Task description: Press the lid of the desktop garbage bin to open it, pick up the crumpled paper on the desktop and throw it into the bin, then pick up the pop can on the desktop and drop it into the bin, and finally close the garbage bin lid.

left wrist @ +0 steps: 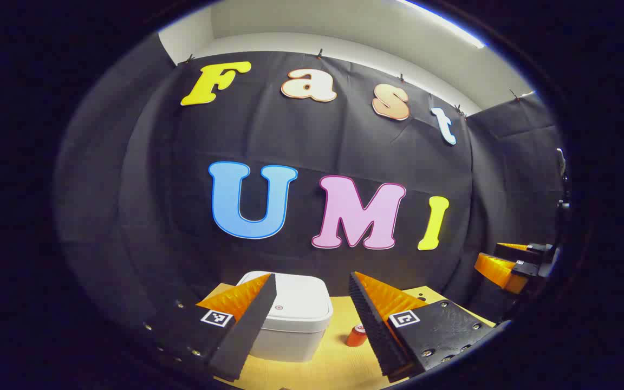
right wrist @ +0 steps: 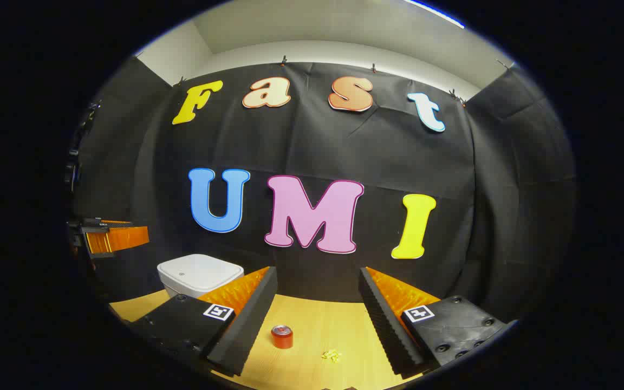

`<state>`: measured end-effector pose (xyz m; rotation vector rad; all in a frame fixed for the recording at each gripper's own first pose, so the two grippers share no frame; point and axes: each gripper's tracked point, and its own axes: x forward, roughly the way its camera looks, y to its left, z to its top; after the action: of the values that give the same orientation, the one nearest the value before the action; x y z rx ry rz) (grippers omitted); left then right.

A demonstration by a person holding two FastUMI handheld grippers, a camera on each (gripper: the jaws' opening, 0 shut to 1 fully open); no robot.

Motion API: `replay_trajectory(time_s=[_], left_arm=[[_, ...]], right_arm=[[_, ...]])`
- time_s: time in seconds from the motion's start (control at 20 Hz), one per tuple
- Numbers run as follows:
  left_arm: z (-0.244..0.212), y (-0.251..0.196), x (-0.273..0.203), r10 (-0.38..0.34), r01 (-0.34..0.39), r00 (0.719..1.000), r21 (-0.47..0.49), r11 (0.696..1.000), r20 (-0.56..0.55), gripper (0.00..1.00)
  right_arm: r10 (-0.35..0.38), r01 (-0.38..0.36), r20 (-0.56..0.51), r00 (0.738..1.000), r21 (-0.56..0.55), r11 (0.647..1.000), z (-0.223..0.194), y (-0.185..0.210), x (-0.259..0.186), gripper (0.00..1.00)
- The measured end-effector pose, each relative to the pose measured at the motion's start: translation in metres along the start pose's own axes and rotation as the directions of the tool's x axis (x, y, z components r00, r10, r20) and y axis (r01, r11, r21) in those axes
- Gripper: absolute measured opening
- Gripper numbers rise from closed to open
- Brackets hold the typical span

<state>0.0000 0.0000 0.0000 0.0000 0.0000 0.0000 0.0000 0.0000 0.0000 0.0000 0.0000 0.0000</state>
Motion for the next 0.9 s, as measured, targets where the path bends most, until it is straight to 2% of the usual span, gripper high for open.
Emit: replay_trajectory(time_s=[0.25,0.5,0.7,0.9], left_arm=[[0.007,-0.007,-0.004,0.034,-0.034,0.999,0.017,0.999,0.035,0.92],[0.008,-0.011,-0.004,0.000,0.000,0.999,0.015,1.000,0.034,0.89],[0.004,-0.014,-0.002,-0.008,0.008,1.000,0.006,1.000,0.027,0.89],[0.005,-0.017,-0.001,-0.018,0.018,0.999,0.020,1.000,0.031,0.89]], right_arm=[[-0.036,0.035,0.027,0.999,0.048,0.998,0.010,0.004,-0.003,0.97],[-0.035,0.035,0.018,0.999,0.030,0.999,0.011,0.003,-0.007,0.98],[-0.065,0.064,0.015,0.998,0.027,0.998,0.009,-0.008,-0.009,0.97],[-0.111,0.111,-0.008,0.994,0.071,0.991,0.001,-0.016,-0.007,0.97]])
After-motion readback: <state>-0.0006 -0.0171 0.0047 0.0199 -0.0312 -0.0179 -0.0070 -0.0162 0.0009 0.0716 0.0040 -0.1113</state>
